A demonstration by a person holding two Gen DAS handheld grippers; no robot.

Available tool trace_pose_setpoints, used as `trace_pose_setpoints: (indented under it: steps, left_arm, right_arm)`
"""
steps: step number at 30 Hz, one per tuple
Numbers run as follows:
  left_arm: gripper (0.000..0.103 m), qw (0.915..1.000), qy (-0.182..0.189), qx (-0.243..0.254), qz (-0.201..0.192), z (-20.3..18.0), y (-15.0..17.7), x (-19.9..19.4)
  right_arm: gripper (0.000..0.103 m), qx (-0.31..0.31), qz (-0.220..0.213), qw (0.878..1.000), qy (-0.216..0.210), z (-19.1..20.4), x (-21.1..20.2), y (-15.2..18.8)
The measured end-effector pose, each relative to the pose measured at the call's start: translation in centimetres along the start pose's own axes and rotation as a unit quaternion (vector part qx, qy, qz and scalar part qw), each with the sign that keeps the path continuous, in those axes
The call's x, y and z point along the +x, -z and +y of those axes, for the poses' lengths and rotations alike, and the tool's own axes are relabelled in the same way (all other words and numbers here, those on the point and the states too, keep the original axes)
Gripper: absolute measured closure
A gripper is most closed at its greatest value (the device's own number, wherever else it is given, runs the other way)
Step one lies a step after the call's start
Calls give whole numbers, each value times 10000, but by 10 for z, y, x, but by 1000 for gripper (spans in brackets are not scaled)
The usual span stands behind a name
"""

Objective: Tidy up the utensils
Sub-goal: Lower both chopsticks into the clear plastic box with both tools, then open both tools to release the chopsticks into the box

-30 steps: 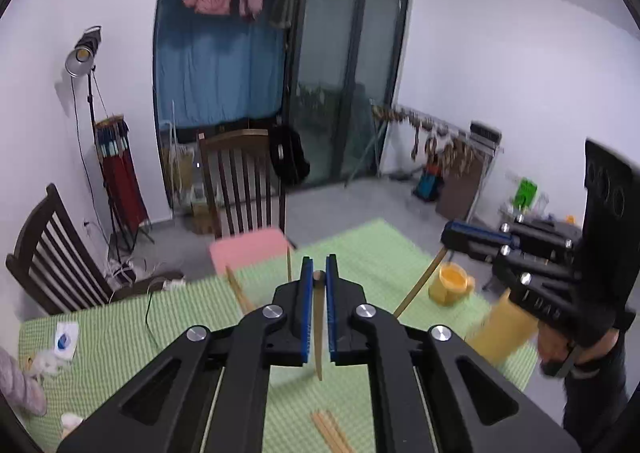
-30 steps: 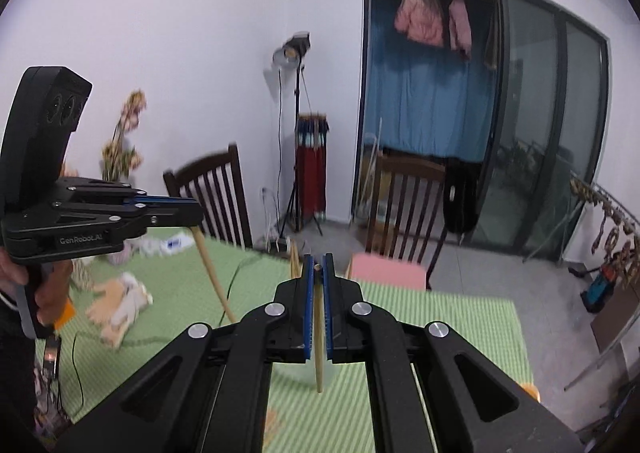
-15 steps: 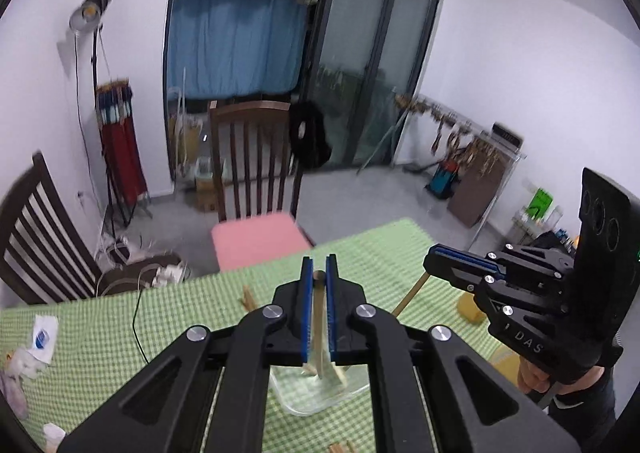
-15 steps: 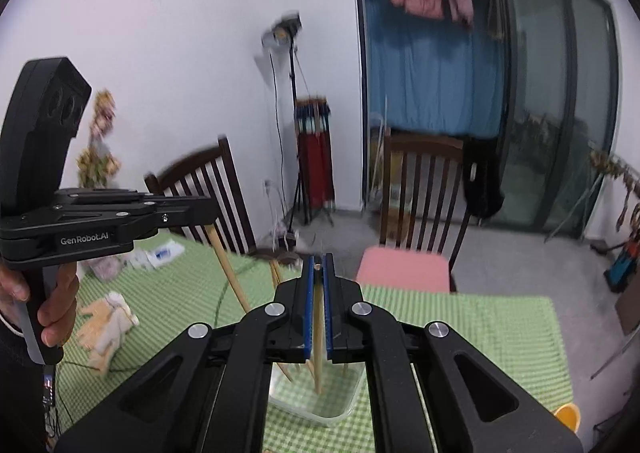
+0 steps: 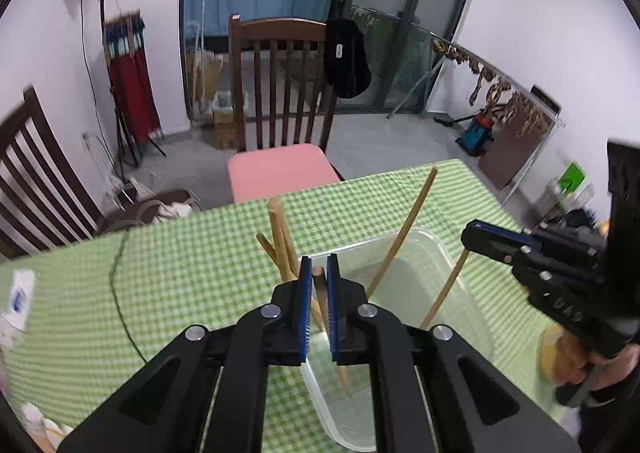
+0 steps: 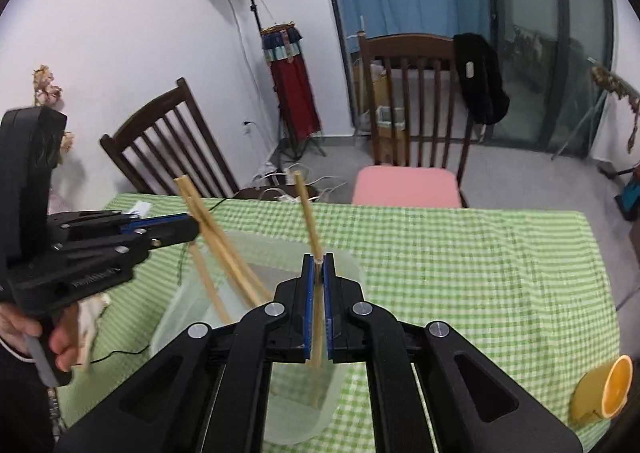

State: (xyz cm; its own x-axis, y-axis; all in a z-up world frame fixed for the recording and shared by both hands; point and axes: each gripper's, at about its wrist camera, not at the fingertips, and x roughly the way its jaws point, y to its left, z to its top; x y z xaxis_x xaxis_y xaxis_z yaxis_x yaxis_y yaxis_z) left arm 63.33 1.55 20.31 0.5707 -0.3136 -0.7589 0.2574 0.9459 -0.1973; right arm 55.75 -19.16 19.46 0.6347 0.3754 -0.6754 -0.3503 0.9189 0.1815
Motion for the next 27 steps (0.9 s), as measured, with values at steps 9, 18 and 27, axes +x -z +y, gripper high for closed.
trace_pose_setpoints:
  steps: [9, 18, 27]
  left_arm:
    - [37, 9986, -458, 218, -121, -3, 8, -1]
    - [25, 9984, -537, -154, -129, 21, 36, -62]
    - [15, 9908, -263, -1044, -816, 34, 148, -137]
  right_arm:
    - [35, 278, -182, 9993, 179, -2, -8, -6]
    - [29, 182, -234, 9982, 529, -5, -59, 7]
    - [26, 226, -305, 9985, 399, -6, -112, 70]
